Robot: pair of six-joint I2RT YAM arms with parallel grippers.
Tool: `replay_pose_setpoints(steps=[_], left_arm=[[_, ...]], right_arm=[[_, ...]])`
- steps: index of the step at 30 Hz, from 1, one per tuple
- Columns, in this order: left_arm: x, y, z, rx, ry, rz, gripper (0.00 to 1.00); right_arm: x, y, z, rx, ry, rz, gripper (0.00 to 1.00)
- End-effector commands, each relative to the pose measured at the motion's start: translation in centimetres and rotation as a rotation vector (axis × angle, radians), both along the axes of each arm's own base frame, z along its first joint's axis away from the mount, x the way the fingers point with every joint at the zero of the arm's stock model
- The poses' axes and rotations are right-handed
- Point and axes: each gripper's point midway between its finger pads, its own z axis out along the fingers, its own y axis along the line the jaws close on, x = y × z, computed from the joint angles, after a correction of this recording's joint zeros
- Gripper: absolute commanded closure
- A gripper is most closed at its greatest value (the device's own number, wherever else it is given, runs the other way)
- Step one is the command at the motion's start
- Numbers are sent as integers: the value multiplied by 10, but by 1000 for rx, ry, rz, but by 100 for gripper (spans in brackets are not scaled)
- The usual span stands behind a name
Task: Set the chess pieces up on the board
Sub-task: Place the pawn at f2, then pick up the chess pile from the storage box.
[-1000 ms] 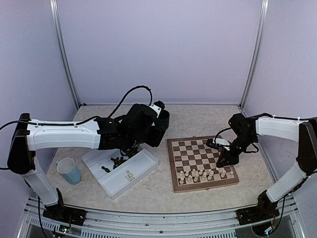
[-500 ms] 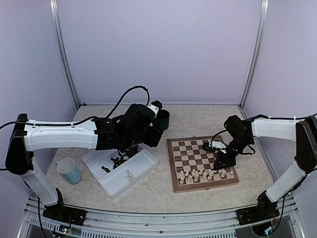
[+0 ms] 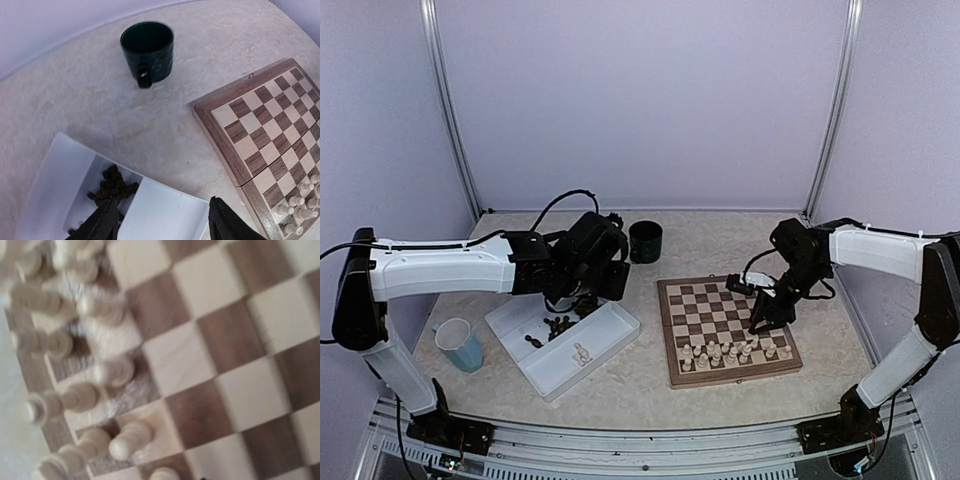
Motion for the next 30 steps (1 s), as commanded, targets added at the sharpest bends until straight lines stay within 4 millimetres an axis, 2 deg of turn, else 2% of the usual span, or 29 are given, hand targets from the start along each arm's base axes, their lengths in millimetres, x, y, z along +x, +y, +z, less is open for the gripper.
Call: replay_pose_setpoints(steps=[1,3,5,8,16,23,27,30], left_arm=[[-27,57,-57,-122,366,304,43],[-50,64,-89,-185,501,364,46],[-69,66,-111,-234,583,395,50],[-77,75,-131,-234,625,458,53],[-77,74,-162,-221,704,507,60],[-78,75,-173,-202,730,509,67],[-71,71,-177,-192,726,473,70],[-65,62,-181,-165,720,420,74]], right_arm=[[16,4,32,40,-51,1,65],[27,5,38,46,-75,-9,66],[37,7,40,56,-89,-18,65],[43,14,39,81,-84,-16,66],[39,18,38,108,-68,5,66],[35,15,29,102,-62,11,66],[38,22,34,134,-56,17,66],[46,31,46,172,-56,27,66]])
